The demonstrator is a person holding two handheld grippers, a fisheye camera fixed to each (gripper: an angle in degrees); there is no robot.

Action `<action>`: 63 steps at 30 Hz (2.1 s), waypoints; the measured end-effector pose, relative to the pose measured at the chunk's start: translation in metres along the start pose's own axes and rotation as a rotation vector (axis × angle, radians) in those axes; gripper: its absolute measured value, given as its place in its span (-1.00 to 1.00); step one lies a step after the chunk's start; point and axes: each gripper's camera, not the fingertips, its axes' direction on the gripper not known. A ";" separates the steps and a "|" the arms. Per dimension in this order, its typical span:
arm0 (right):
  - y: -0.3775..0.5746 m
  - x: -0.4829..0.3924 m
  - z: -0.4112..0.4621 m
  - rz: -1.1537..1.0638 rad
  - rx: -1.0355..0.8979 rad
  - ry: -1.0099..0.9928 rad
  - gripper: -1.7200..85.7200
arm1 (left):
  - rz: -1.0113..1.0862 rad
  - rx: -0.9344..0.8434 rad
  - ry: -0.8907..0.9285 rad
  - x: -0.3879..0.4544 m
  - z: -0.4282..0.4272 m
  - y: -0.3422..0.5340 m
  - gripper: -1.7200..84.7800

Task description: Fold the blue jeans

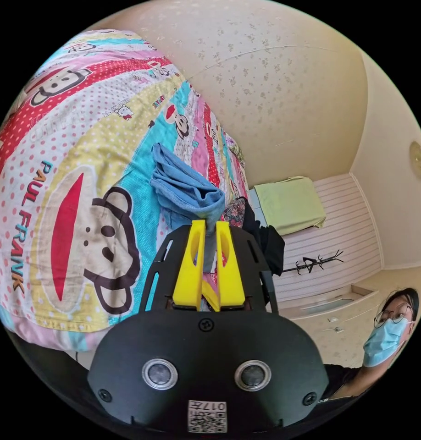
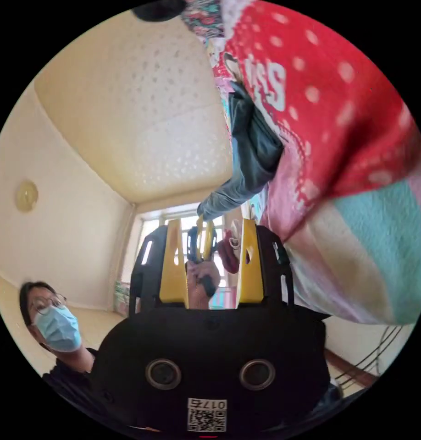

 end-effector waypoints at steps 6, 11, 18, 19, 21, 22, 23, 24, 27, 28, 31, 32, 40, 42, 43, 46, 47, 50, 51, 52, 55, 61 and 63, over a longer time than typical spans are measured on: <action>-0.027 0.004 -0.002 0.104 0.169 0.049 -0.66 | 0.019 -0.014 -0.017 0.001 0.002 -0.001 -0.85; -0.048 0.003 0.003 0.099 0.231 0.098 -0.69 | -0.024 0.021 -0.035 -0.012 -0.001 0.012 -0.84; -0.062 -0.011 0.008 0.071 0.219 0.135 -0.88 | -0.086 0.014 -0.082 -0.045 -0.011 0.041 -0.77; -0.061 -0.017 0.009 0.055 0.220 0.144 -0.89 | -0.118 0.009 -0.048 -0.054 -0.012 0.050 -0.75; -0.061 -0.025 0.013 0.031 0.211 0.146 -0.90 | -0.174 0.011 0.016 -0.068 -0.014 0.066 -0.73; -0.061 -0.029 0.016 0.023 0.204 0.146 -0.91 | -0.210 0.029 0.068 -0.076 -0.016 0.078 -0.73; -0.060 -0.030 0.020 0.024 0.199 0.132 -0.91 | -0.228 0.042 0.088 -0.079 -0.017 0.084 -0.74; -0.060 -0.031 0.021 0.023 0.198 0.118 -0.91 | -0.251 0.073 0.121 -0.081 -0.018 0.093 -0.74; -0.057 -0.031 0.027 0.018 0.193 0.040 -0.92 | -0.265 0.061 0.165 -0.078 -0.010 0.098 -0.72; -0.056 -0.033 0.029 0.011 0.189 0.027 -0.92 | -0.287 0.060 0.196 -0.079 -0.006 0.098 -0.69; -0.054 -0.039 0.031 0.009 0.178 0.024 -0.93 | -0.364 0.105 0.270 -0.083 -0.002 0.102 -0.64; -0.052 -0.041 0.031 0.013 0.176 0.015 -0.93 | -0.374 0.109 0.275 -0.084 -0.001 0.102 -0.64; -0.045 -0.054 0.013 -0.003 0.140 0.094 -0.91 | -0.475 0.200 0.419 -0.095 -0.003 0.106 -0.73; -0.044 -0.047 0.005 -0.008 0.135 0.088 -0.89 | -0.434 0.182 0.374 -0.080 -0.011 0.103 -0.76; -0.042 -0.040 -0.001 -0.006 0.142 0.072 -0.88 | -0.388 0.161 0.331 -0.066 -0.016 0.098 -0.77; -0.037 -0.018 -0.012 0.002 0.151 0.026 -0.83 | -0.241 0.112 0.226 -0.025 -0.025 0.086 -0.77; -0.037 -0.009 -0.013 0.016 0.145 0.006 -0.80 | -0.216 0.108 0.206 -0.017 -0.026 0.085 -0.77; -0.037 0.012 -0.007 0.084 0.129 -0.037 -0.71 | -0.150 0.101 0.145 0.006 -0.030 0.082 -0.77; -0.037 0.015 -0.006 0.088 0.131 -0.049 -0.68 | -0.143 0.096 0.142 0.010 -0.031 0.082 -0.77; -0.035 0.018 -0.007 0.080 0.166 -0.080 -0.65 | -0.142 0.094 0.145 0.011 -0.033 0.083 -0.77; -0.040 0.021 -0.005 0.066 0.190 -0.106 -0.65 | -0.137 0.095 0.146 0.013 -0.041 0.087 -0.77; -0.062 0.013 -0.005 0.044 0.218 -0.001 -0.72 | -0.104 0.107 0.139 0.023 -0.067 0.091 -0.77; -0.063 0.011 -0.005 0.044 0.221 0.017 -0.78 | -0.073 0.117 0.133 0.027 -0.077 0.093 -0.77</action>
